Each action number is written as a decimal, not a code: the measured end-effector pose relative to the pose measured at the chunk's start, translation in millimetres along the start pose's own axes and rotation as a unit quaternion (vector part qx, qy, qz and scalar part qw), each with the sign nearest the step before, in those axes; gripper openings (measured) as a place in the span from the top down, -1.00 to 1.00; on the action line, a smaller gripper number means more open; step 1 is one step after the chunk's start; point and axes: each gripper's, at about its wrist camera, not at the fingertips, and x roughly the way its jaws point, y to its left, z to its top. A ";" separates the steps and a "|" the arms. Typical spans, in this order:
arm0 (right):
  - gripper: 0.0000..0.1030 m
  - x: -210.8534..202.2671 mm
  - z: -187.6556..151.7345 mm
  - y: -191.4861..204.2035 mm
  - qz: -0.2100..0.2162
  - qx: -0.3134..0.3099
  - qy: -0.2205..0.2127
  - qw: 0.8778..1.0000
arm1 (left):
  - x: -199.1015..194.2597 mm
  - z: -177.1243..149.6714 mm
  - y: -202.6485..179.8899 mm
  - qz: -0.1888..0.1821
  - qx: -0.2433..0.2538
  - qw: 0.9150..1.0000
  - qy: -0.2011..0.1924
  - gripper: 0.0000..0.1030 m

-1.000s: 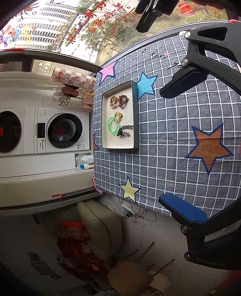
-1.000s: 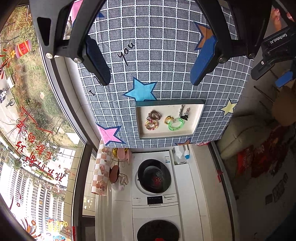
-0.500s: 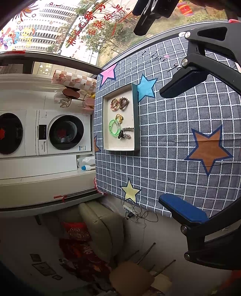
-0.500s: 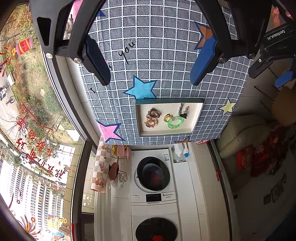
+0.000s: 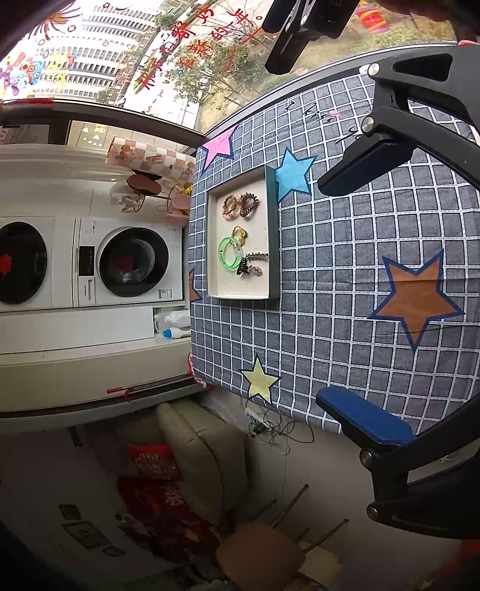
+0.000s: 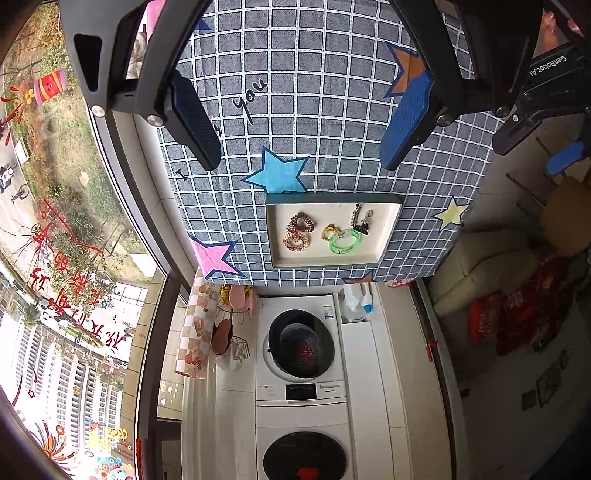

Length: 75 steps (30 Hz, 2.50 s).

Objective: Organize jewelry

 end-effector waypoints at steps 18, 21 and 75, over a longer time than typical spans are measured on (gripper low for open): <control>-0.74 -0.8 2.1 2.0 0.000 -0.002 0.000 1.000 | 1.5 -0.1 0.8 0.001 -0.001 1.000 0.002 -1.00; -0.74 -0.3 1.4 2.6 0.000 -0.002 0.001 1.000 | 2.9 -0.3 0.9 0.001 -0.002 1.000 0.003 -1.00; -0.74 1.5 0.8 -0.3 0.005 -0.004 0.007 1.000 | 3.6 -1.7 1.1 0.000 -0.003 1.000 0.004 -1.00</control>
